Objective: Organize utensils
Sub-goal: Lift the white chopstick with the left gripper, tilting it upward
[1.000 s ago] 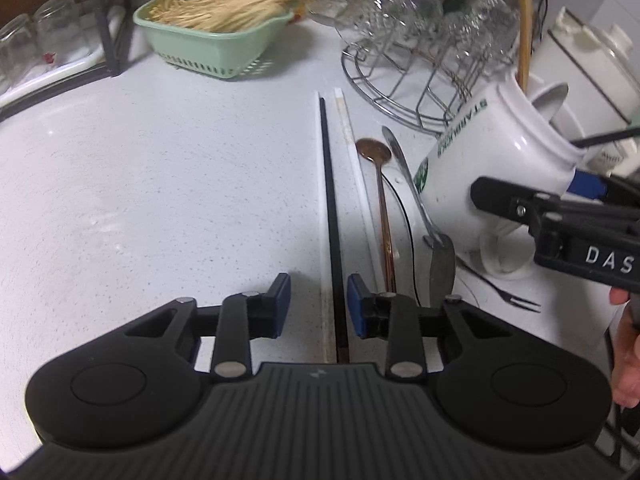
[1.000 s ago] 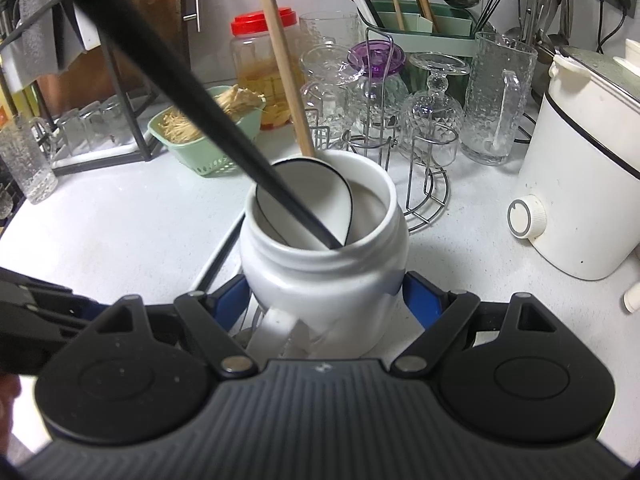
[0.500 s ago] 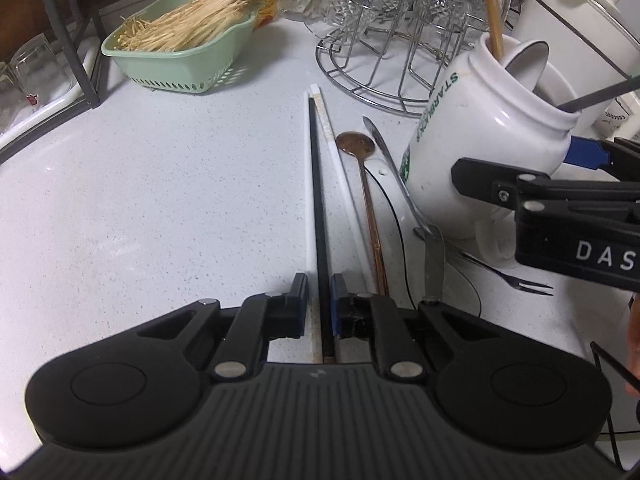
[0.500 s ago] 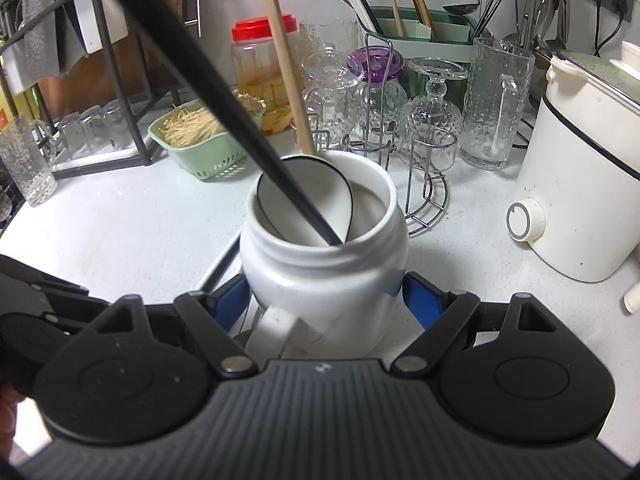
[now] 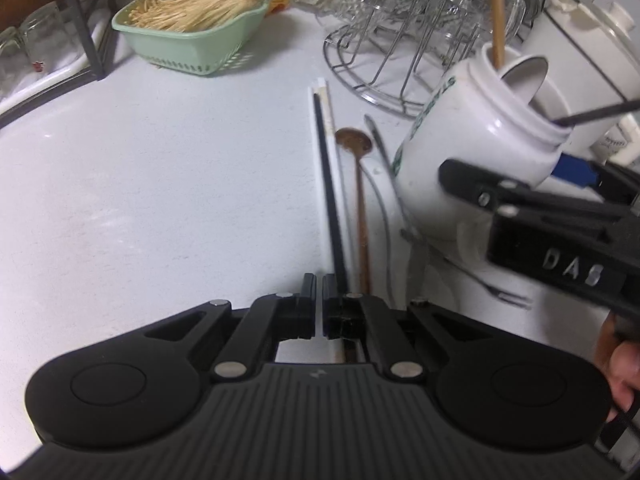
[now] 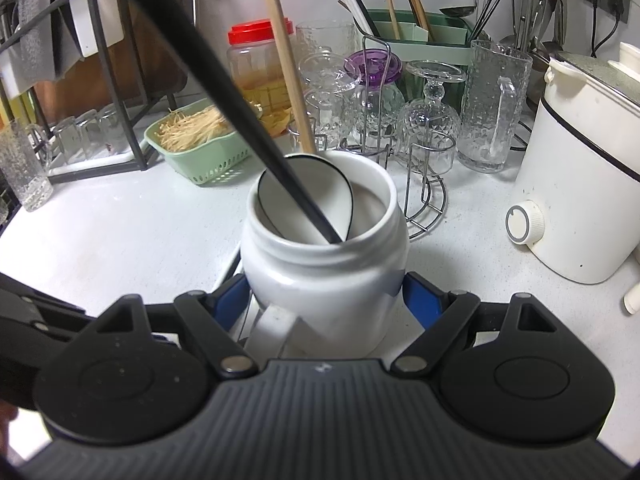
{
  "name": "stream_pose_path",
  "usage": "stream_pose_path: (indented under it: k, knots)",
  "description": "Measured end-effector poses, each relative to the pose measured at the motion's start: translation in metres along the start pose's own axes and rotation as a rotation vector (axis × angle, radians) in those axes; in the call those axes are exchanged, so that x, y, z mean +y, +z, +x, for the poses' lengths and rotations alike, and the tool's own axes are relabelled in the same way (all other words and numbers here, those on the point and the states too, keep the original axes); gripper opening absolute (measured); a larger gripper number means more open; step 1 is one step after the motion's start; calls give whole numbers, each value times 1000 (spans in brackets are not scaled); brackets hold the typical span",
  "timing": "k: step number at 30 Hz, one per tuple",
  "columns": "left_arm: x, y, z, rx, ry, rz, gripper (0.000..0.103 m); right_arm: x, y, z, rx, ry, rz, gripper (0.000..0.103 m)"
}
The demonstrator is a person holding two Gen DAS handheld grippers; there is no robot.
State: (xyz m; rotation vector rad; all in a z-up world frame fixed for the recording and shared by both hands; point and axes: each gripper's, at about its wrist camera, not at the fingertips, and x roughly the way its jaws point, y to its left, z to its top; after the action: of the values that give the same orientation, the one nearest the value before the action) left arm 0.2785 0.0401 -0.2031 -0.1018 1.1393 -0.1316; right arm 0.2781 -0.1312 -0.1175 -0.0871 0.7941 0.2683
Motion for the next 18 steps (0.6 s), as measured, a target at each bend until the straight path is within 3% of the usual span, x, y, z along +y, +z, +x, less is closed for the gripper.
stream_pose_path:
  k: [8,14,18]
  knots:
    - [7,-14,-3,-7,-33,-27,4,0,0,0,0,1,-5,86]
    - [0,-21,-4,-26,-36,14,4,0,1,0,1,0,-2,86]
    - [6,-21,-10,-41,-73,-25,4,0,1,0,2,1,-3,86]
